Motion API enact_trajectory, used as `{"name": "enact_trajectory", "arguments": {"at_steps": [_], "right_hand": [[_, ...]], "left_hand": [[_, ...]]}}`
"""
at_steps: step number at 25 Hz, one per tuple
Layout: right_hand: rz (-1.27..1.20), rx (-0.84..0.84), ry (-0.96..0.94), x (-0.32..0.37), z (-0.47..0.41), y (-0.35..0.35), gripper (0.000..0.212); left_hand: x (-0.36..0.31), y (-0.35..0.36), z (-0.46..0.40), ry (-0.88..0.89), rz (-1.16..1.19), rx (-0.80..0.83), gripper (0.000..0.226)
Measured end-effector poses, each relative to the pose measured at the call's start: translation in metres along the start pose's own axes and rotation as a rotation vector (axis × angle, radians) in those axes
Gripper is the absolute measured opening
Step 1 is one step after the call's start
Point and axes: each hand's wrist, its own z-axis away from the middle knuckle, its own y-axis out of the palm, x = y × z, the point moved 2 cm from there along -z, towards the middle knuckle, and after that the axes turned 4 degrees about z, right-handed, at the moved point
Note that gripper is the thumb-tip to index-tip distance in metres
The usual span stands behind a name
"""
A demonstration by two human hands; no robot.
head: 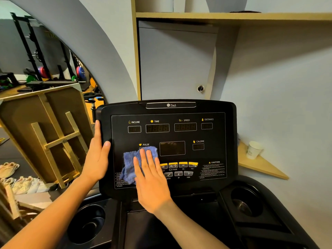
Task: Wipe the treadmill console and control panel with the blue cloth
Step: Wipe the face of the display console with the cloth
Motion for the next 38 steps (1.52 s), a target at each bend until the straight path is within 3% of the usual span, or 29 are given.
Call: {"name": "enact_trajectory", "arguments": {"at_steps": [4,10,14,27,38], "right_hand": [[0.024,0.036,-0.014,-0.004,0.027,0.014,0.083],[-0.047,-0.107,0.034,-0.015,0.064,0.019,0.062],[-0.007,-0.112,0.062,-0.028,0.072,0.018,0.055],[0.072,-0.196,0.149,-0.106,0.116,0.013,0.053],[0.066,-0.094,0.256,-0.171,0.139,0.019,0.055]], "left_hand": [[-0.003,-0.001,0.001,-0.003,0.006,-0.002,0.080],[-0.002,-0.002,0.001,-0.003,-0.001,0.005,0.078],[-0.001,-0.002,0.001,-0.001,0.000,0.017,0.073],[-0.001,-0.001,0.000,0.003,0.015,0.020,0.079],[-0.005,0.000,0.002,0.028,0.054,0.003,0.076]]}}
